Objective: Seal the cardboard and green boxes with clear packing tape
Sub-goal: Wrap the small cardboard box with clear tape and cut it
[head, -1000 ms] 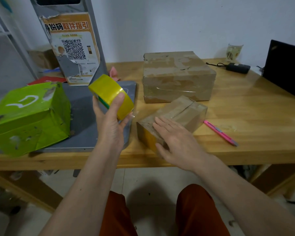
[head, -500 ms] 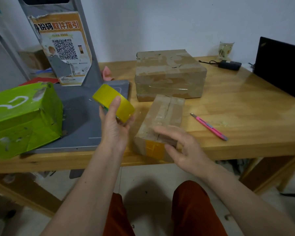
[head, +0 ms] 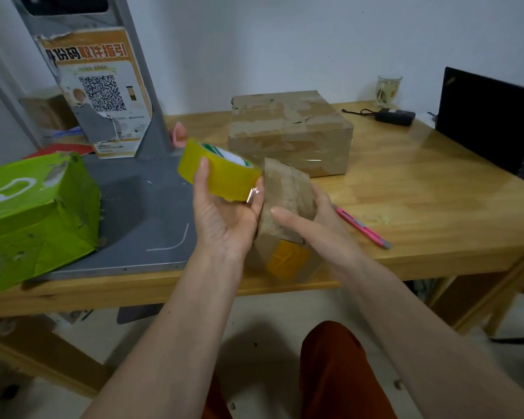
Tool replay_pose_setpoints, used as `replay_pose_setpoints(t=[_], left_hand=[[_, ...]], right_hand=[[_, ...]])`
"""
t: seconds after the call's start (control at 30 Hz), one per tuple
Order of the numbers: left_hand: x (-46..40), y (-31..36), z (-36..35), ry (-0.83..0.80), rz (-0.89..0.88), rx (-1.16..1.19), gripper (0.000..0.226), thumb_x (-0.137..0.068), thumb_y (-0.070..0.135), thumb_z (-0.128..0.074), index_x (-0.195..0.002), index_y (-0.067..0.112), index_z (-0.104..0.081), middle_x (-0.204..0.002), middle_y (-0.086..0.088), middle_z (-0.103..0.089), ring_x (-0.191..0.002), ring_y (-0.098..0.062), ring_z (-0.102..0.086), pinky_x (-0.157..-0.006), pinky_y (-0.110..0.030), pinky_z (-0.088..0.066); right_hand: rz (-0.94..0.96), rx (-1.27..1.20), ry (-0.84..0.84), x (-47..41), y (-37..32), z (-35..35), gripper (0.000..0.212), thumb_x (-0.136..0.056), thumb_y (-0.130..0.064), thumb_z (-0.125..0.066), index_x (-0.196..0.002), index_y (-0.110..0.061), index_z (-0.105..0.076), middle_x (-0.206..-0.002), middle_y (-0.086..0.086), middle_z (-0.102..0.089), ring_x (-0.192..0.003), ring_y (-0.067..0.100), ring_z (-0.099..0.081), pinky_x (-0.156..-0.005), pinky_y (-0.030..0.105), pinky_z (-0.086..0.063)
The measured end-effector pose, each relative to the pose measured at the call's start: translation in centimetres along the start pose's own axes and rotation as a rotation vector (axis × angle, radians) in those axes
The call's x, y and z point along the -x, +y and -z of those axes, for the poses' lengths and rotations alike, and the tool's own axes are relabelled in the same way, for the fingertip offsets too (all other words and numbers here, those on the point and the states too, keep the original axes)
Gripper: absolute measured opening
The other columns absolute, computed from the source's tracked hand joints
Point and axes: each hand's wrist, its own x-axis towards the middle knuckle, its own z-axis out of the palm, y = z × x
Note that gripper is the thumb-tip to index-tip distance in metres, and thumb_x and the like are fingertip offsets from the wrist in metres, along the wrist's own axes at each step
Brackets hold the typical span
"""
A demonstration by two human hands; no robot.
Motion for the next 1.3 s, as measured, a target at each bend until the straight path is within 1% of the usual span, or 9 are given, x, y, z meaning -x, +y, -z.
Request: replay_pose_setpoints(t=[0.2,0.27,0.4,0.53,0.7,1.0,1.17,1.23,1.3], left_hand=[[0.2,-1.1,-3.6,-0.064,0.051,-0.160,0.059,-0.075,0.041,-0.071,-0.126,0.012,-0.060,-0.109,-0.011,-0.066,-0.102,-0.025,-0.063,-0.086,-0.034,-0.055],[0.3,-1.4,-4.1,-0.092,0.061,-0.225,0.053,-0.080,0.039,-0.069,-0.125,0.013,-0.060,-0.105,-0.010,-0.065,-0.098,-0.024,-0.061,-0.087,-0.034,-0.052],[-0.2,0.2,-4.2,-0.107,-0.008,-0.210,0.045,-0.083,0.037,-0.066,-0.122,0.014,-0.060,-0.110,-0.010,-0.061,-0.105,-0.027,-0.057,-0.098,-0.037,-0.047],[-0.5,2.3,-3.5,-0.101,-0.135,-0.195,0.055,-0.083,0.035,-0.069,-0.132,0.013,-0.056,-0.121,-0.012,-0.059,-0.111,-0.029,-0.056,-0.098,-0.039,-0.050],[0.4,1.9,-1.7,-0.017,-0.094,-0.255,0.061,-0.080,0.036,-0.073,-0.134,0.014,-0.057,-0.122,-0.012,-0.063,-0.105,-0.028,-0.062,-0.081,-0.034,-0.055],[1.1,1.9,-0.9,-0.018,-0.065,-0.273,0.018,-0.090,0.038,-0.062,-0.105,0.031,-0.069,-0.117,-0.006,-0.063,-0.103,-0.025,-0.059,-0.087,-0.033,-0.051],[1.3,2.1,-1.2,-0.043,-0.079,-0.257,0.019,-0.089,0.037,-0.061,-0.105,0.029,-0.069,-0.117,-0.007,-0.064,-0.102,-0.024,-0.060,-0.091,-0.035,-0.049],[1.2,2.1,-1.0,-0.041,-0.066,-0.256,0.025,-0.088,0.038,-0.064,-0.109,0.026,-0.068,-0.116,-0.007,-0.065,-0.106,-0.025,-0.059,-0.095,-0.036,-0.049],[1.0,2.2,-0.6,-0.045,-0.037,-0.269,0.047,-0.083,0.041,-0.071,-0.125,0.021,-0.063,-0.122,-0.008,-0.065,-0.111,-0.027,-0.059,-0.092,-0.036,-0.052]], right_hand=[[-0.161,0.246,-0.117,-1.4,-1.4,0.5,0.134,-0.043,-0.077,-0.076,-0.153,-0.030,-0.015,-0.157,-0.003,-0.027,-0.140,0.020,-0.033,-0.112,0.043,-0.035],[-0.207,0.111,-0.102,-1.6,-1.7,1.1,0.126,-0.044,-0.058,-0.083,-0.151,-0.027,-0.023,-0.142,-0.003,-0.046,-0.125,0.020,-0.050,-0.105,0.041,-0.044],[-0.271,-0.340,-0.081,-1.2,-0.9,2.9,0.066,-0.068,-0.027,-0.080,-0.129,-0.017,-0.055,-0.110,0.007,-0.070,-0.100,0.024,-0.067,-0.078,0.039,-0.056],[-0.373,-0.937,-0.075,-1.0,0.9,3.3,0.046,-0.077,-0.028,-0.063,-0.119,-0.011,-0.065,-0.117,0.012,-0.068,-0.107,0.032,-0.064,-0.096,0.051,-0.048],[-0.402,-1.138,-0.091,-1.1,1.5,1.2,0.058,-0.077,-0.034,-0.056,-0.132,-0.017,-0.059,-0.137,0.015,-0.055,-0.126,0.034,-0.052,-0.104,0.054,-0.037],[-0.204,-0.558,0.127,-0.5,-0.7,-0.2,0.023,-0.091,-0.035,-0.054,-0.104,-0.021,-0.067,-0.103,0.006,-0.071,-0.098,0.024,-0.064,-0.088,0.046,-0.053],[-0.052,0.141,0.176,-1.1,-0.2,-1.3,0.077,-0.084,-0.059,-0.038,-0.151,-0.023,-0.027,-0.154,0.002,-0.032,-0.141,0.022,-0.028,-0.114,0.050,-0.028],[-0.125,0.111,0.157,-1.8,-0.5,-1.0,0.076,-0.082,-0.059,-0.035,-0.147,-0.021,-0.033,-0.146,0.006,-0.040,-0.133,0.024,-0.038,-0.110,0.048,-0.034],[-0.238,-0.067,0.147,-2.0,-0.8,-0.7,0.055,-0.091,-0.052,-0.038,-0.134,-0.019,-0.047,-0.125,0.006,-0.056,-0.111,0.022,-0.053,-0.091,0.039,-0.046]])
